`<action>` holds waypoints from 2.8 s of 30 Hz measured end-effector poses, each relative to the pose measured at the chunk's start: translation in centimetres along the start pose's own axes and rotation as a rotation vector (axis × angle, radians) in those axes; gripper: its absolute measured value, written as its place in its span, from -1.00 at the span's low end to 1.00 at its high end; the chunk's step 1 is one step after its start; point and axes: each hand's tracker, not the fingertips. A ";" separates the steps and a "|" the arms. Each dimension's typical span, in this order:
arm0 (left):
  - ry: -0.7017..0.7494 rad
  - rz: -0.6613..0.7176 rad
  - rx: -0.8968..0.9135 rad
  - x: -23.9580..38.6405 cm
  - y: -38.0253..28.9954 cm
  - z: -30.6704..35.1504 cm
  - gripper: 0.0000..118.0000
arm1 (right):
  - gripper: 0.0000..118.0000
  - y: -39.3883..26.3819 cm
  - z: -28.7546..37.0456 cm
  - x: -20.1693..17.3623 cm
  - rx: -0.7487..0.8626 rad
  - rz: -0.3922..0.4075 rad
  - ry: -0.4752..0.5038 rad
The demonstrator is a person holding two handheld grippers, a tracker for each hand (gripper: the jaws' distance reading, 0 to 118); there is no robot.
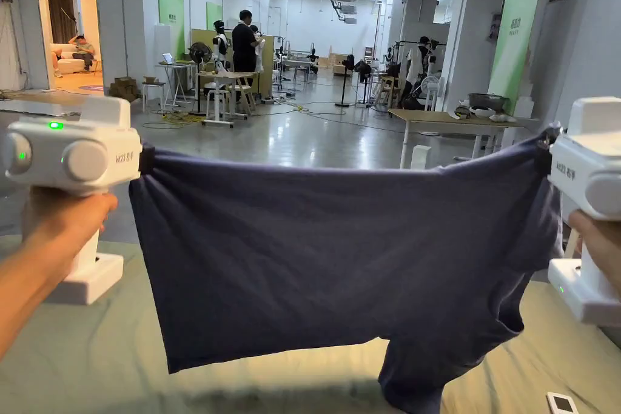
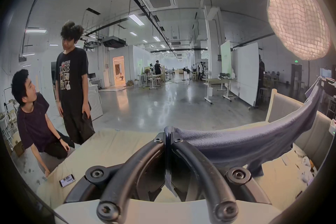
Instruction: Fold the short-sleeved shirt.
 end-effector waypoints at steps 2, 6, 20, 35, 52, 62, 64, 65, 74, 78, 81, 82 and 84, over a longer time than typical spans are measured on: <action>-0.016 0.002 -0.015 -0.3 -2.8 1.7 -0.92 | -0.98 -2.0 2.4 0.4 -0.030 -0.013 0.021; -0.034 0.011 -0.018 -0.9 -7.8 5.8 -0.92 | -0.98 -5.7 8.2 0.6 -0.044 0.008 0.033; -0.070 0.067 -0.217 -3.2 -24.8 18.9 -0.93 | -0.98 -17.5 25.2 -0.9 -0.314 0.077 0.113; -0.104 0.005 -0.662 -3.3 -41.7 21.1 -0.92 | -0.98 -35.5 31.4 -3.8 -0.917 0.137 0.228; -0.088 0.002 -0.550 -2.4 -37.1 20.6 0.36 | 0.34 -30.1 29.4 -4.7 -0.753 0.056 0.177; -0.085 0.039 -0.066 4.3 -26.1 18.7 0.19 | 0.37 -19.9 25.0 -10.2 -0.167 -0.147 0.082; -0.069 0.051 -0.008 5.4 -24.9 18.7 -0.04 | 0.07 -19.3 24.2 -11.3 -0.129 -0.162 0.092; -0.063 0.062 0.016 5.8 -24.4 18.6 -0.04 | 0.07 -18.9 24.1 -12.0 -0.091 -0.148 0.086; -0.068 0.043 0.036 7.4 -23.4 18.1 -1.00 | -1.00 -18.4 22.8 -13.3 -0.060 -0.125 0.059; -0.083 0.047 0.012 7.0 -23.7 18.3 -1.00 | -1.00 -18.6 22.5 -13.0 -0.089 -0.150 0.057; -0.088 0.049 -0.024 5.9 -24.3 18.6 -1.00 | -1.00 -18.9 22.8 -12.7 -0.100 -0.156 0.064; -0.093 0.052 -0.044 5.3 -24.4 18.7 -1.00 | -1.00 -19.0 22.7 -12.8 -0.106 -0.152 0.064; -0.105 0.067 -0.122 3.8 -25.2 19.0 -1.00 | -1.00 -19.5 22.9 -12.6 -0.117 -0.150 0.072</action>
